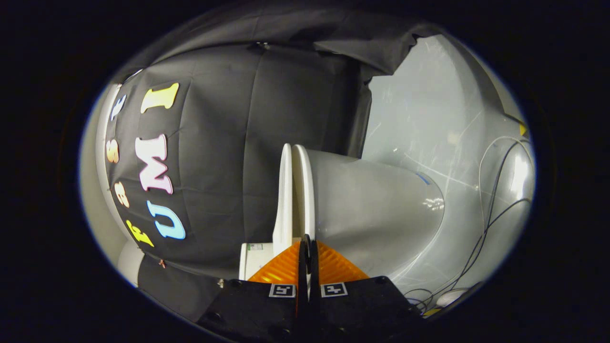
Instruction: Open the toilet lid.
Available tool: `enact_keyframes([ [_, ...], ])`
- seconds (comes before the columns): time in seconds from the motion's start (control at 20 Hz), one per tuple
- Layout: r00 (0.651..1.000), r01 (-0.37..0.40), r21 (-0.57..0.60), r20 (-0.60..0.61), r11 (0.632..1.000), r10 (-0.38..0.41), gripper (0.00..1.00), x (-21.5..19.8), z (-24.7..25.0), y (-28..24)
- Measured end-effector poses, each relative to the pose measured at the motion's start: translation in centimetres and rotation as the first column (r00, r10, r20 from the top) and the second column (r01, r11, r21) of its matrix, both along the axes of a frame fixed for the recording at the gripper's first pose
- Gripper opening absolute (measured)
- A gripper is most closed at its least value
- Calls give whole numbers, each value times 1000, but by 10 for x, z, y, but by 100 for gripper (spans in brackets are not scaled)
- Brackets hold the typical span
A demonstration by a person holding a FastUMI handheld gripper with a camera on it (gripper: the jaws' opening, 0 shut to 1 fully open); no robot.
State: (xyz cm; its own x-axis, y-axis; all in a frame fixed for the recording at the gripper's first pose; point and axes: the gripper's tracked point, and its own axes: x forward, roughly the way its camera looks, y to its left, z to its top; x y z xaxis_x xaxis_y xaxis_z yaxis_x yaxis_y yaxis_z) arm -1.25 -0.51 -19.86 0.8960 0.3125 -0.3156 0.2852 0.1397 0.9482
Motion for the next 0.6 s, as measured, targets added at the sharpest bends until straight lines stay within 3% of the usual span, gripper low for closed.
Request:
enact_keyframes([
  [0.3,1000,-5,-5,-4,1000,5,5,0,5,-2],
  [0.6,1000,-16,-92,-8,996,16,5,0,5,0],
])
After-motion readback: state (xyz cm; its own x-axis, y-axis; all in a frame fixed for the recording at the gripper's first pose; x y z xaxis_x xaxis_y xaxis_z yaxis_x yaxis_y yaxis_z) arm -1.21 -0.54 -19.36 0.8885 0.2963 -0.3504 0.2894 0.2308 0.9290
